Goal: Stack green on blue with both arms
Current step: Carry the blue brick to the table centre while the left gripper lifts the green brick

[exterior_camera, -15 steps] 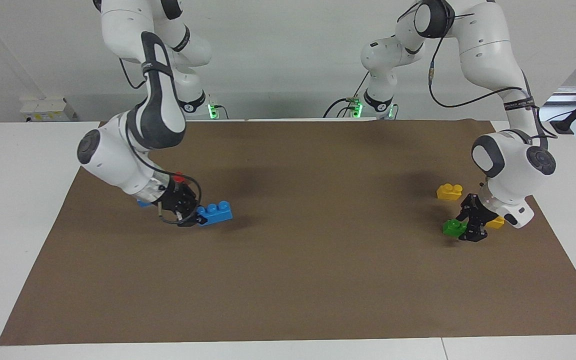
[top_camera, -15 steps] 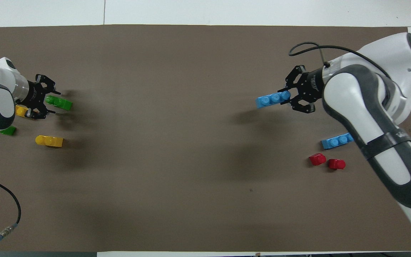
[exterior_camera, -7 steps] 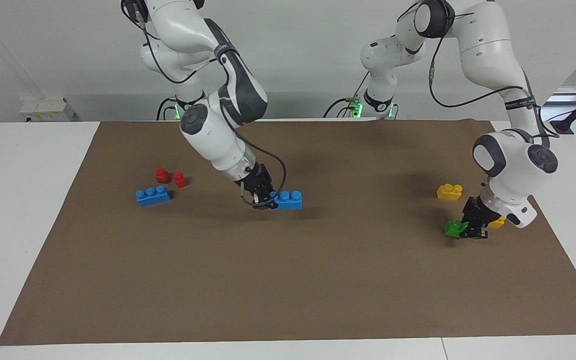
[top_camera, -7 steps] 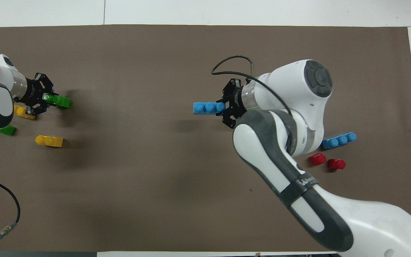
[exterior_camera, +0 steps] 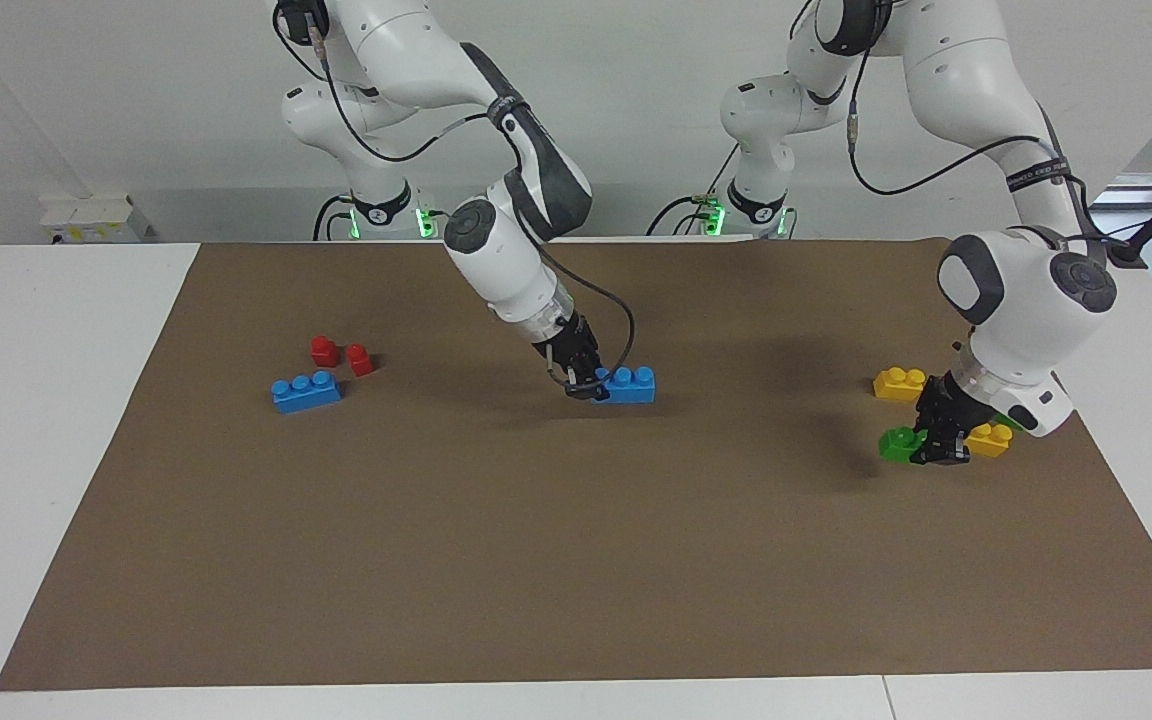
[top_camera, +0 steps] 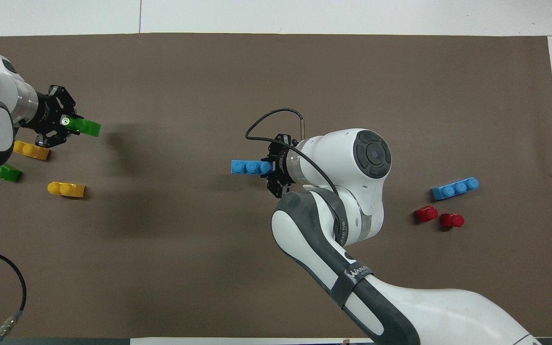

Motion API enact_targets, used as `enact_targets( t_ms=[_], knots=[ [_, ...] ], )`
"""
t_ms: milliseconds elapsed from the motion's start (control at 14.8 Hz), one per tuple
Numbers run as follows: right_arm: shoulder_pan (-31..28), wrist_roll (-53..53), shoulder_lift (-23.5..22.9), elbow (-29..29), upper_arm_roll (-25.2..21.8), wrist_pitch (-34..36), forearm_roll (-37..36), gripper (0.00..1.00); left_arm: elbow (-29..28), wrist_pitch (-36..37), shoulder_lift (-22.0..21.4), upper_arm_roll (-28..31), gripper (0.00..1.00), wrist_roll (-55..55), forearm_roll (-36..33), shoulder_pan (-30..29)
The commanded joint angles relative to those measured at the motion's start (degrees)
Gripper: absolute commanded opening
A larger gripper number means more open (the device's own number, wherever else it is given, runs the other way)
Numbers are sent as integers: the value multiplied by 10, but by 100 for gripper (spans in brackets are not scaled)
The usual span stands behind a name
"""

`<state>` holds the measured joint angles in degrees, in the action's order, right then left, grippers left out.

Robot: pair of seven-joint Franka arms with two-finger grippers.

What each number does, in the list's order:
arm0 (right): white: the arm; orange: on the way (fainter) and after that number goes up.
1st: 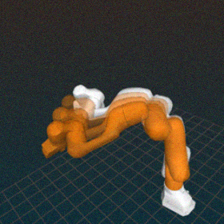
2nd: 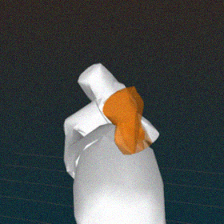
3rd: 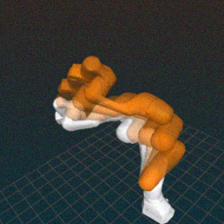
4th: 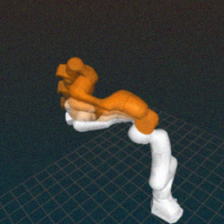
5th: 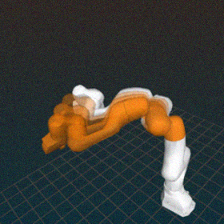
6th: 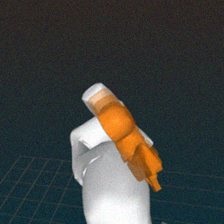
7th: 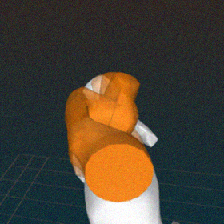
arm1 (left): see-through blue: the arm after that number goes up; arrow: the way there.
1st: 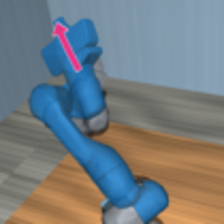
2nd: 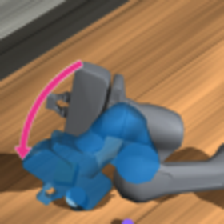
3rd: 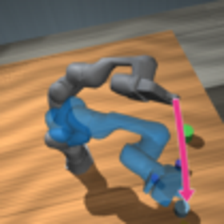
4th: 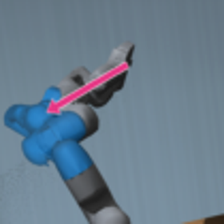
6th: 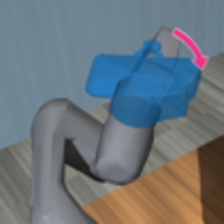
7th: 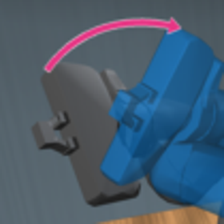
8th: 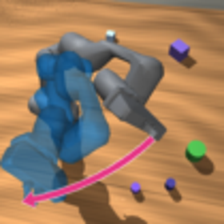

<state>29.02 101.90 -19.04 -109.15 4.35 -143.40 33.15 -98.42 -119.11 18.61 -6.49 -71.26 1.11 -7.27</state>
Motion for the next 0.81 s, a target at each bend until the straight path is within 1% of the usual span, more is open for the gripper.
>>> enact_targets(
  t_ms=[0, 203, 405, 541, 743],
  knots=[
    [10, -3, -3, -22, -2, -37, 40, 0, -13, 60, -47, 6, 0, -46, -8, 39],
    [17, -4, -7, -42, -2, -64, 48, 0, -15, 82, -64, 8, 0, -147, -8, 99],
    [20, -4, -17, -43, -2, -74, 48, 0, -37, 85, -84, 7, 0, -219, -8, 153],
    [26, 0, -23, -44, -3, -87, 48, 0, -42, 85, -87, 7, 0, -266, -8, 185],
    [31, 2, -21, -54, -3, -91, 48, 0, -76, 75, -104, 7, 0, -328, -8, 238]
  ],
)
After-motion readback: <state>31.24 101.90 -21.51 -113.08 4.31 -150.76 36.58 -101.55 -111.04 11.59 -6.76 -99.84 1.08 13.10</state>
